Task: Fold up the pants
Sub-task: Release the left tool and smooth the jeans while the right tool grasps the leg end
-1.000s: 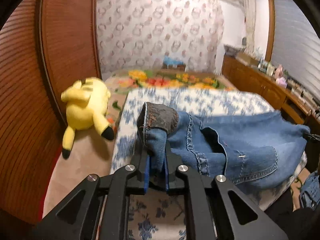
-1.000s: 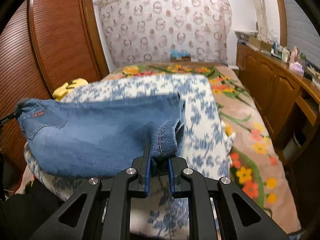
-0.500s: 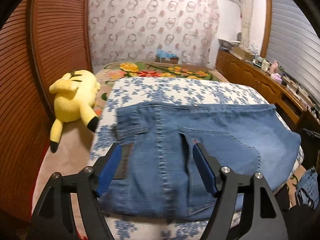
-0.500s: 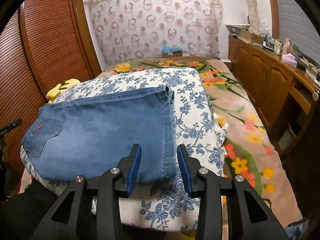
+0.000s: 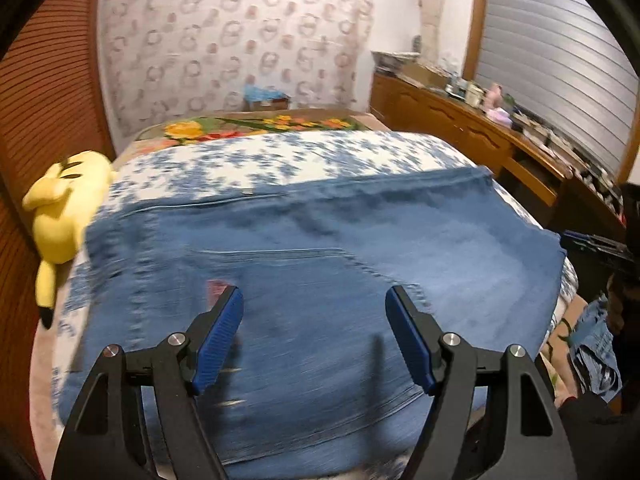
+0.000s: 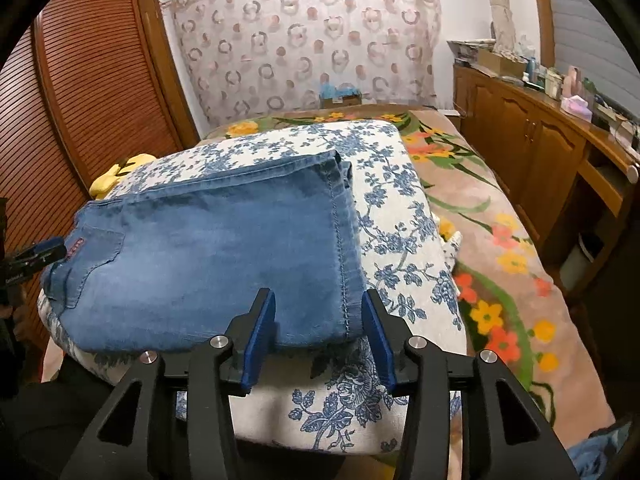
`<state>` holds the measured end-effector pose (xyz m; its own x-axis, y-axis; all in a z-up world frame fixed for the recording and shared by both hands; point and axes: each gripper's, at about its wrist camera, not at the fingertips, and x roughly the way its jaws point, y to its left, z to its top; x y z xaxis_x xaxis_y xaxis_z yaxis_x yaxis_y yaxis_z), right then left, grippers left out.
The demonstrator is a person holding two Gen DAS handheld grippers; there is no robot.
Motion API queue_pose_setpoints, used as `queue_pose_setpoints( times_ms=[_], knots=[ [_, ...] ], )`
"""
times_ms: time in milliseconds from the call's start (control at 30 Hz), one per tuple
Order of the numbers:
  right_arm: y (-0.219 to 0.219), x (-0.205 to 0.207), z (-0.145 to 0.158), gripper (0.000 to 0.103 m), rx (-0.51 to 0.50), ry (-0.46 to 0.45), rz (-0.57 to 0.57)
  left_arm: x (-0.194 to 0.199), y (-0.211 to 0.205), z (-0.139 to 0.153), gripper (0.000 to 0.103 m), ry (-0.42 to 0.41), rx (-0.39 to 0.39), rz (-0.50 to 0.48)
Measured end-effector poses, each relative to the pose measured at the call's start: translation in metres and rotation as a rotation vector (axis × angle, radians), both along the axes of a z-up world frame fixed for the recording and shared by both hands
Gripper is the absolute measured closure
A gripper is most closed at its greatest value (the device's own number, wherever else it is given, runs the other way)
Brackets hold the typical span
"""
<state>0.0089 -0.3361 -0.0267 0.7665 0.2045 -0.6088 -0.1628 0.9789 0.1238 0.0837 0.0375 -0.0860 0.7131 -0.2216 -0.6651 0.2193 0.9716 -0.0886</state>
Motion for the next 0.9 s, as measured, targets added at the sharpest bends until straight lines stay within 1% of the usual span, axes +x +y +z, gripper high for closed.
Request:
queue_pose_setpoints(
  times_ms=[167, 367, 467, 633, 733, 833, 900],
  knots=[
    [0.005, 0.004, -0.008, 0.055, -0.03, 0.024, -0.027, 0.011, -0.022, -0.015, 0.029, 0.053, 0.014, -0.037],
    [0.005, 0.006, -0.017, 0.054, -0.033, 0.06, -0.055, 0.014, -0.031, -0.032, 0.027, 0.099, 0.043, -0.021],
    [0.005, 0.003, -0.019, 0.054, -0.016, 0.064, -0.053, 0.013, -0.038, -0.036, 0.025, 0.096, 0.076, -0.011],
    [0.01, 0.0, -0.02, 0.054, -0.05, 0.079, -0.065, 0.011, -0.046, -0.039, 0.025, 0.074, 0.127, 0.001],
    [0.012, -0.004, -0.016, 0.054, -0.074, 0.069, -0.075, 0.011, -0.043, -0.039, 0.025, 0.069, 0.115, 0.006],
    [0.012, -0.008, -0.013, 0.054, -0.073, 0.058, -0.073, 0.013, -0.04, -0.04, 0.025, 0.073, 0.093, 0.013],
    [0.011, -0.013, -0.011, 0.054, -0.074, 0.046, -0.075, 0.012, -0.04, -0.039, 0.025, 0.071, 0.092, 0.016]
  ],
)
